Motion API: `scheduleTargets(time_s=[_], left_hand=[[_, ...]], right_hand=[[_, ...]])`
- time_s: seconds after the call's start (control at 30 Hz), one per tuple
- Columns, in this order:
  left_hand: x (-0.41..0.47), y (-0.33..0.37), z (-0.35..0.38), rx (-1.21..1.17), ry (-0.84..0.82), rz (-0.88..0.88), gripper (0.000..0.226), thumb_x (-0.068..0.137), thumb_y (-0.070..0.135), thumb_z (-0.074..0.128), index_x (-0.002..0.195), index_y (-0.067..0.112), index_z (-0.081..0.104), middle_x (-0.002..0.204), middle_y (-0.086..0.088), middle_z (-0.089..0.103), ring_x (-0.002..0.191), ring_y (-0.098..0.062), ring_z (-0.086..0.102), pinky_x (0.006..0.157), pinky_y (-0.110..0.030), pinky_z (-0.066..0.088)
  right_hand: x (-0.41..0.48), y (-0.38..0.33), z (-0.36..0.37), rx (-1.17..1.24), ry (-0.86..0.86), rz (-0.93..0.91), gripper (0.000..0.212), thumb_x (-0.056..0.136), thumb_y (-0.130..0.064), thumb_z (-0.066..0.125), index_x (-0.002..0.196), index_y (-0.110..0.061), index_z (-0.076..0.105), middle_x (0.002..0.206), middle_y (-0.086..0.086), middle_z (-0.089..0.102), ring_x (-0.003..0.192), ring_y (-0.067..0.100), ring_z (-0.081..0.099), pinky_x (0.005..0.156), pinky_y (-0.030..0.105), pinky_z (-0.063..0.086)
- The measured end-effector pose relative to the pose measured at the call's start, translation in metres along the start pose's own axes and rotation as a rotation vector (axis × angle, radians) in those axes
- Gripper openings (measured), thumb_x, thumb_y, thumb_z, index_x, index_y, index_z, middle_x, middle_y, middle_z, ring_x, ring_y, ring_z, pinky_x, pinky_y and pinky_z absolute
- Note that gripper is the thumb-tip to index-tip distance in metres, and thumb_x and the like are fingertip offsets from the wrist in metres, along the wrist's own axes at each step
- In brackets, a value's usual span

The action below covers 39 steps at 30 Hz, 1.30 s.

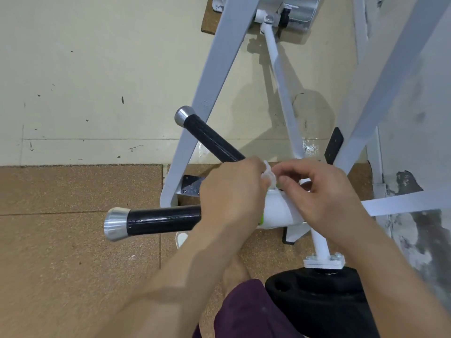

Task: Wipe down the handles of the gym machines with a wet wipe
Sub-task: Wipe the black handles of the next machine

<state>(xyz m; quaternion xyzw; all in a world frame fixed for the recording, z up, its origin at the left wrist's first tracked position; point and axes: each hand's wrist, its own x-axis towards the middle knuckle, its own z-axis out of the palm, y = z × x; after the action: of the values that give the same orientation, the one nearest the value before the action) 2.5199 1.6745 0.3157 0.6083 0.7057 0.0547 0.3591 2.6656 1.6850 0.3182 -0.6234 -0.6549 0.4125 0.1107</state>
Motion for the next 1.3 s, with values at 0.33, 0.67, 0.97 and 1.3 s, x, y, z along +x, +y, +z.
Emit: scheduleTargets(time_s=[0.33,0.67,0.97,1.3], left_hand=[[0.018,0.048,0.012,0.292,-0.069,0.174,0.019,0.086,0.015,0.054,0.07,0.015,0.044,0.065,0.0,0.035,0.071,-0.024,0.046,0.06,-0.032,0.038],[0.003,0.025,-0.003,0.185,-0.072,0.152,0.029,0.089,0.033,0.06,0.067,0.015,0.065,0.064,-0.003,0.057,0.065,-0.022,0.055,0.055,-0.029,0.031],[0.008,0.033,0.023,0.264,0.109,0.224,0.025,0.086,0.024,0.049,0.081,0.01,0.068,0.08,-0.005,0.053,0.082,-0.026,0.059,0.059,-0.031,0.04],[-0.09,0.034,-0.033,-0.195,0.055,0.184,0.026,0.096,0.037,0.048,0.082,0.017,0.058,0.074,0.001,0.062,0.07,-0.018,0.061,0.059,-0.034,0.044]], right_hand=[[-0.003,0.017,-0.02,-0.08,-0.199,0.081,0.026,0.095,-0.014,0.046,0.097,-0.026,0.069,0.085,-0.012,0.07,0.078,0.009,0.061,0.07,0.028,0.047],[-0.012,0.024,-0.02,0.131,-0.21,0.089,0.038,0.096,-0.015,0.045,0.126,-0.035,0.057,0.115,-0.014,0.065,0.105,0.004,0.059,0.079,0.021,0.048],[-0.032,0.01,0.001,0.101,-0.032,0.149,0.026,0.096,-0.023,0.042,0.111,-0.027,0.063,0.082,-0.002,0.067,0.071,0.012,0.058,0.068,0.029,0.045],[-0.135,-0.04,-0.027,0.665,0.055,0.226,0.04,0.094,-0.023,0.054,0.133,-0.034,0.05,0.125,-0.011,0.06,0.11,0.006,0.059,0.09,0.028,0.048]])
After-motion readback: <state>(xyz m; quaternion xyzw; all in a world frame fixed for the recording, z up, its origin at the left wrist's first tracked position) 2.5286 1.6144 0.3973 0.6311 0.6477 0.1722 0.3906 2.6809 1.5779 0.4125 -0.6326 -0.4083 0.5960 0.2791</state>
